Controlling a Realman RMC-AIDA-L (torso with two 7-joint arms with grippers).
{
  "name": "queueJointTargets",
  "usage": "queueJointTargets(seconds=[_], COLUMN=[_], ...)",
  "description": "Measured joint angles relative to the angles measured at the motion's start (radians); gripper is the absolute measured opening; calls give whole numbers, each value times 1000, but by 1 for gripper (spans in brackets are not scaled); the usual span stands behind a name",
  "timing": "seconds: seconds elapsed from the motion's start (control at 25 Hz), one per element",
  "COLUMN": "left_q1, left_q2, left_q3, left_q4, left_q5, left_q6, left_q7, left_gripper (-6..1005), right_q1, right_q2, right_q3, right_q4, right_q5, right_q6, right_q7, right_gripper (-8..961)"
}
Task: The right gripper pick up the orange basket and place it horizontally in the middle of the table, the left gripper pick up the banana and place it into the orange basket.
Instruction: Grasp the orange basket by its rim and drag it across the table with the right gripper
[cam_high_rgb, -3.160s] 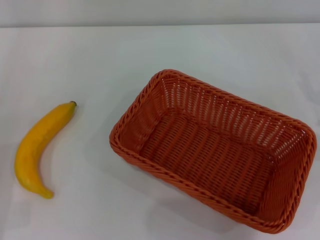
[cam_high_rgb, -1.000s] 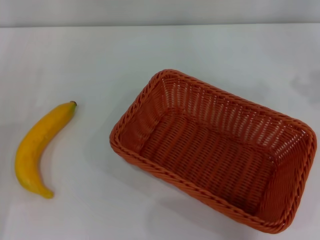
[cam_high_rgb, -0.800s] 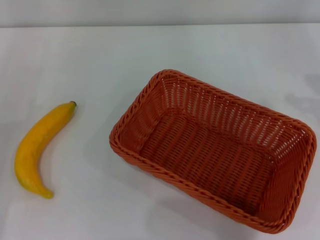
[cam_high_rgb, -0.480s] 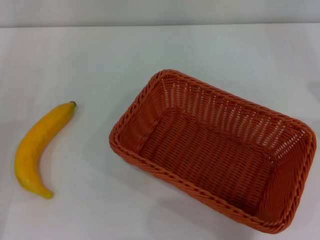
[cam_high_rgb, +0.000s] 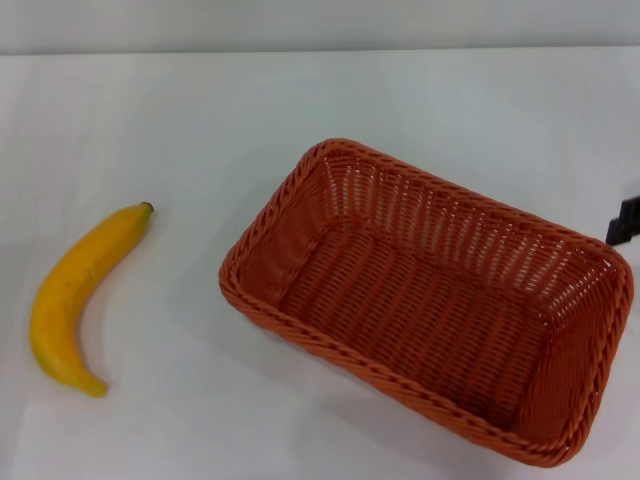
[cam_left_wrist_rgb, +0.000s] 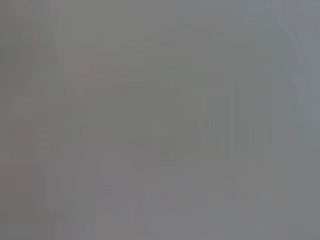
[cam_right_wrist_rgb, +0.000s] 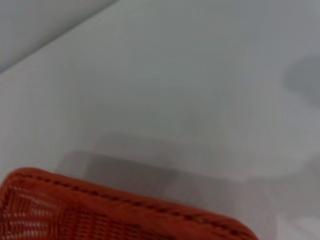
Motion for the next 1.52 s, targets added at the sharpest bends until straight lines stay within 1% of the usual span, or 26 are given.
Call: queueJointTargets(seconds=[0.12,0.2,0.28,0.44,0.76,0.96,1.2,1.32,1.52], left_q1=[-11,-18,-21,-22,-22,-24,-25,-23,-20], left_q2=[0,0,-1,-1,-3,-2,-2,-1,-1], left_q3=[0,0,0,0,0,-1,-2,-2,0], left_q4=[1,4,6,7,8,7,4,4,4], left_q5=[-1,-1,-1,-1,-1,0,0,0,-1], left_q6=[1,1,1,1,-4,-6,-7,-7,-7], left_q7=[-2,-1,-1,-1,0,1,1,1,1], left_gripper=[843,842,842,841,840,839,838,838,837], right_q1=[-28,-39,-38,-37,-35,-32,-26,-26,-26], right_q2=[-5,-2,2,5,9,10,11,10,10], right_q3=[-20,-30,-52,-98,-150,-199,-232,-264,-271], right_q4=[3,7,11,40,74,144,211,264,281], right_q5=[6,2,-6,-28,-45,-47,-48,-49,-66], right_q6=[-1,-4,-5,-7,-13,-62,-124,-173,-193], right_q7=[5,3,2,6,16,13,-6,-27,-42], right_gripper=[645,640,635,626,607,595,581,574,562])
